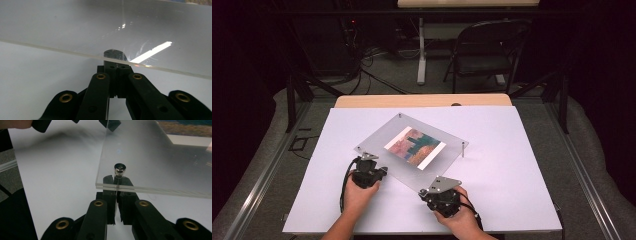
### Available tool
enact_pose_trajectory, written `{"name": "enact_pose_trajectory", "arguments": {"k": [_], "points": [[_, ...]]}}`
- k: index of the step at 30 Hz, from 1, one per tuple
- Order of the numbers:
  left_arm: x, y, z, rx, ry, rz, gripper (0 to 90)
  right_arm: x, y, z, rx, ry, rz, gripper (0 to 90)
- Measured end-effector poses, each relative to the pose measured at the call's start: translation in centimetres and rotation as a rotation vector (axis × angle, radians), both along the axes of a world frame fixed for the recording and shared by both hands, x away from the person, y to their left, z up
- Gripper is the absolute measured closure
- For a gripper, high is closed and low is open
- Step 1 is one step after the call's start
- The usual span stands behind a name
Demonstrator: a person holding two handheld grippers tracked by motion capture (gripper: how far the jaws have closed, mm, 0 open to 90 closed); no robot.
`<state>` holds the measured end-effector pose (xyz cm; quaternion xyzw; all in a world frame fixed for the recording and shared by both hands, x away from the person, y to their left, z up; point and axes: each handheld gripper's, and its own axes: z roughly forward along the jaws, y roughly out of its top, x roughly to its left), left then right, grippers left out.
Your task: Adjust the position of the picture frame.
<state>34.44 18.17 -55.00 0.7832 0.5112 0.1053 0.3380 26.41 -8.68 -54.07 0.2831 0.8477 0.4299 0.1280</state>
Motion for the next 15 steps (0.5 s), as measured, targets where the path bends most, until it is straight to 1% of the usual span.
{"name": "enact_pose_trajectory", "arguments": {"k": [2, 4, 5, 7, 8, 9, 10, 12, 13, 14, 15], "points": [[0.0, 0.7, -0.1, -0.017, 0.009, 0.022, 90.0, 0.0, 0.6, -0.1, -0.010, 0.001, 0.017, 85.3], [-0.2, 1.2, -0.4, -0.039, 0.033, 0.035, 90.0, 0.1, 0.9, -0.5, -0.023, 0.005, 0.028, 84.6], [-0.5, 1.3, -0.5, -0.061, 0.022, 0.035, 89.7, 0.2, 0.9, -0.7, -0.022, 0.016, 0.033, 82.6], [-0.9, 1.4, -0.2, -0.057, 0.017, 0.033, 86.8, 0.3, 0.6, -0.8, -0.007, 0.031, 0.031, 78.9], [-0.9, 1.4, -0.2, -0.057, 0.017, 0.033, 85.2, 0.3, 0.3, -0.6, 0.001, 0.026, 0.035, 76.5], [-1.5, 1.4, 0.0, -0.061, 0.003, 0.031, 81.8, 0.3, -0.1, -0.4, 0.008, 0.025, 0.035, 74.5], [-2.0, 1.4, 0.2, -0.074, 0.001, 0.025, 79.4, 0.2, -0.3, -0.4, 0.010, 0.027, 0.034, 73.7], [-3.1, 1.1, 0.6, -0.095, -0.014, 0.014, 74.3, -0.3, -1.2, -0.2, 0.012, 0.028, 0.029, 71.3], [-3.8, 1.0, 0.8, -0.110, -0.026, 0.000, 71.8, -0.5, -1.8, -0.2, 0.002, 0.023, 0.027, 70.6], [-4.3, 0.8, 1.0, -0.116, -0.034, -0.006, 68.7, -0.8, -2.5, -0.1, 0.005, 0.021, 0.016, 69.6], [-4.9, 0.5, 1.2, -0.121, -0.037, -0.025, 67.1, -0.8, -3.0, 0.0, 0.011, 0.023, 0.011, 68.9]]}}
